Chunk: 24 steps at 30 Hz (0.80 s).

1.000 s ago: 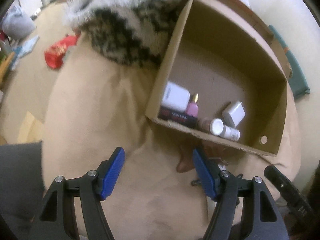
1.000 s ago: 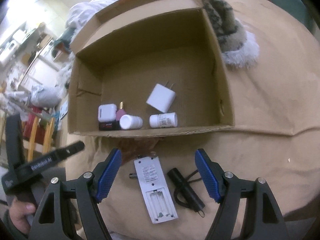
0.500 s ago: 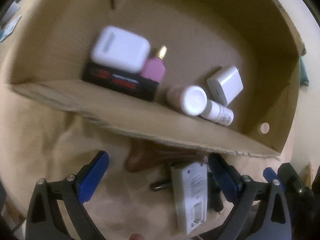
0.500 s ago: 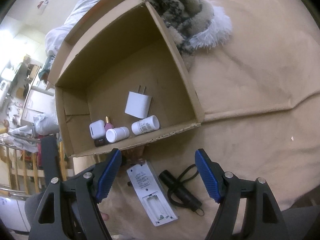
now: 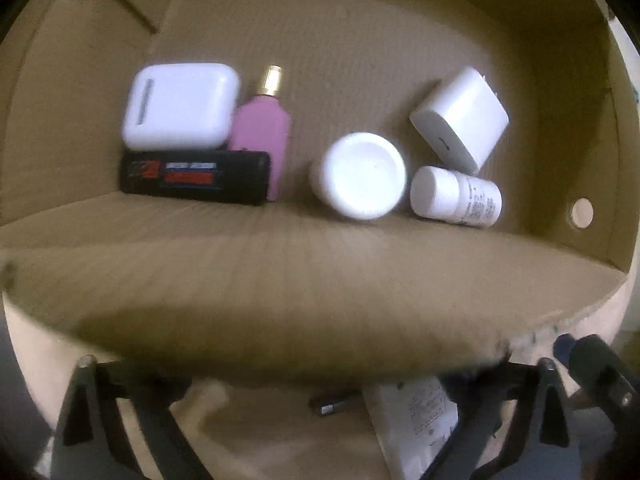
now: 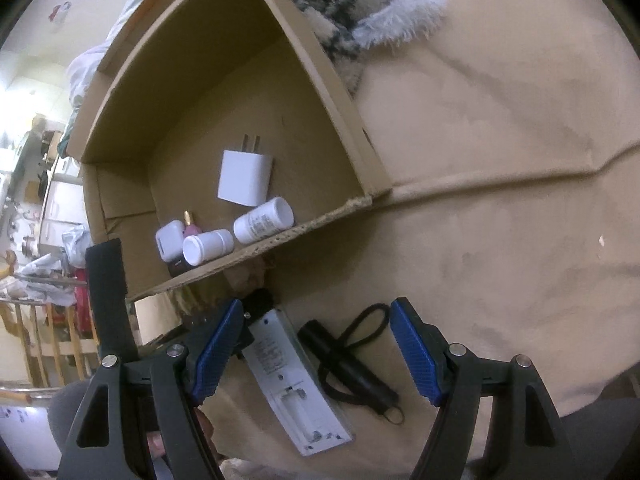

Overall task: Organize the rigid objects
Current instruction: 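Grasp the pink translucent stick with left tool while right tool grasps black flashlight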

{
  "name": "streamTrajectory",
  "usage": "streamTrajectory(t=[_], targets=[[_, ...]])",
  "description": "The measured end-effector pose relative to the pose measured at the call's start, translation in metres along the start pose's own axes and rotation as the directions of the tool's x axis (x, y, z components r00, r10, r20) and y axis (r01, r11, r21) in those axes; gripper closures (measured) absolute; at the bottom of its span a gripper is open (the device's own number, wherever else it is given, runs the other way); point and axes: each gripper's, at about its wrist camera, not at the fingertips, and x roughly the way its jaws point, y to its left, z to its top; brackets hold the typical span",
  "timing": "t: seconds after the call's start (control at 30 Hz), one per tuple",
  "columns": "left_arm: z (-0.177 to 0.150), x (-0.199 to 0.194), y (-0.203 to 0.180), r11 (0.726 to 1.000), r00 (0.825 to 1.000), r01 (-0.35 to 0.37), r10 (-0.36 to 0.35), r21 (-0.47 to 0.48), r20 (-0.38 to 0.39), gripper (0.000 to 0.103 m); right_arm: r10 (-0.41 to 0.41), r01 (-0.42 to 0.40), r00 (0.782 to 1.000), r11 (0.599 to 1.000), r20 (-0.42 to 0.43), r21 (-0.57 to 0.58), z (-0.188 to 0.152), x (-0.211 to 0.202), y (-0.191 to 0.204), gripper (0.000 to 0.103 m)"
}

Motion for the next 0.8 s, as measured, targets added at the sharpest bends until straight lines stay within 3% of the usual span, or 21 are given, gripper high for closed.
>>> streamTrajectory(t=[0.07, 0.13, 0.2, 0.4, 0.5, 0.6, 0.63, 0.67, 0.8], targets=[[0.001, -0.003, 0.006, 1.0, 1.0, 0.002, -0.002, -0.009, -0.003, 0.032, 0.013, -0.013, 1.0, 1.0, -0.004, -0.001, 0.001, 0.001, 0.002, 0.023], [0.003, -0.004, 0.016, 0.999, 1.0, 0.022, -0.022, -0.027, -0.002, 0.038, 0.017, -0.017, 1.0, 1.0, 0.005, -0.014, 0.002, 0.001, 0.007, 0.023], [0.004, -0.004, 0.023, 0.998, 0.999, 0.048, -0.048, -0.04, -0.01, 0.039, 0.022, -0.022, 1.0, 0.999, 0.011, -0.024, 0.002, -0.001, 0.01, 0.023], [0.012, 0.002, 0.018, 0.999, 1.0, 0.02, -0.021, -0.046, -0.021, 0.036, 0.022, -0.021, 0.999, 1.0, 0.03, -0.018, 0.0, -0.007, 0.008, 0.023], [0.015, 0.002, 0.016, 0.999, 0.999, 0.018, -0.02, -0.036, -0.03, 0.04, 0.018, -0.018, 0.999, 1.0, 0.036, -0.01, 0.001, -0.01, 0.005, 0.023], [0.021, -0.004, 0.022, 0.999, 0.999, 0.034, -0.034, -0.005, -0.04, 0.052, 0.019, -0.019, 0.999, 1.0, 0.044, -0.008, 0.003, -0.01, 0.005, 0.023], [0.023, -0.006, 0.02, 0.999, 0.999, 0.033, -0.032, 0.007, -0.041, 0.074, 0.021, -0.02, 0.999, 1.0, 0.046, -0.011, 0.004, -0.01, 0.006, 0.023], [0.02, -0.009, 0.023, 0.999, 0.998, 0.036, -0.036, 0.013, -0.047, 0.086, 0.022, -0.021, 0.999, 1.0, 0.048, -0.015, 0.005, -0.01, 0.007, 0.023], [0.017, -0.019, 0.029, 0.997, 0.995, 0.077, -0.075, 0.02, -0.071, 0.088, 0.021, -0.019, 0.999, 0.999, 0.047, -0.033, 0.009, -0.007, 0.012, 0.023]])
